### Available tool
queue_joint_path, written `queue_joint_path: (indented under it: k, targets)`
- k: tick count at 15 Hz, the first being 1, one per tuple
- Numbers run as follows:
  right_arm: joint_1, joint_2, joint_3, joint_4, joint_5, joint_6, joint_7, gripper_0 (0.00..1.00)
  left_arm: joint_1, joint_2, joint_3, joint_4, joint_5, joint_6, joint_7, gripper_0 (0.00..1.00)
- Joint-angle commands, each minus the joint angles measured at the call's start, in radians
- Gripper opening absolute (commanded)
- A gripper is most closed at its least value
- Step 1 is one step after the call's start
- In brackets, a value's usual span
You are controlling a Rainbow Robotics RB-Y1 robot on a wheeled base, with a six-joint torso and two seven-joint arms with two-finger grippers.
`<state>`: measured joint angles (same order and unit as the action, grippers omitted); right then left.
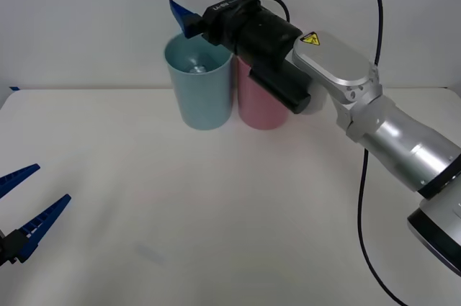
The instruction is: Grasp the object on the table and drop it into the matching bin: aluminum can to the light blue bin, PET bottle to the pink bin.
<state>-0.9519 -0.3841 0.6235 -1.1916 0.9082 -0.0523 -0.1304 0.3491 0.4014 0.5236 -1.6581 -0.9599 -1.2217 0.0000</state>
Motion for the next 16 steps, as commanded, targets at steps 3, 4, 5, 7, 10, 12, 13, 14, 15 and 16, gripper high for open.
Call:
queue_joint_path:
  k: [3,4,5,7,10,12,13,14,15,16]
  targets:
    - [0.148,-0.141,0.001,-0.229,0.003,-0.011,0.000,1.00,0.000,0.000,0.000,0.000,0.000,0.000,0.000,1.00]
    - [0.185,-0.177,0.001,-0.281,0.001,-0.012,0.000,1.00,0.000,0.000,0.000,0.000,0.000,0.000,0.000,1.00]
    - [0.222,-0.219,-0.001,-0.333,-0.003,-0.014,0.000,1.00,0.000,0.000,0.000,0.000,0.000,0.000,0.000,1.00]
    - [0.297,-0.289,-0.015,-0.433,-0.009,-0.024,0.002,1.00,0.000,0.000,0.000,0.000,0.000,0.000,0.000,1.00]
    - [0.427,-0.388,-0.062,-0.572,-0.017,-0.047,0.003,1.00,0.000,0.000,0.000,0.000,0.000,0.000,0.000,1.00]
    - [0.519,-0.426,-0.125,-0.631,-0.020,-0.109,0.009,1.00,0.000,0.000,0.000,0.000,0.000,0.000,0.000,1.00]
    - [0.581,-0.437,-0.179,-0.655,-0.020,-0.164,0.017,1.00,0.000,0.000,0.000,0.000,0.000,0.000,0.000,1.00]
    - [0.634,-0.447,-0.225,-0.675,-0.020,-0.210,0.023,1.00,0.000,0.000,0.000,0.000,0.000,0.000,0.000,1.00]
    - [0.677,-0.458,-0.260,-0.689,-0.023,-0.242,0.029,1.00,0.000,0.000,0.000,0.000,0.000,0.000,0.000,1.00]
    - [0.710,-0.458,-0.294,-0.694,-0.023,-0.279,0.037,1.00,0.000,0.000,0.000,0.000,0.000,0.000,0.000,1.00]
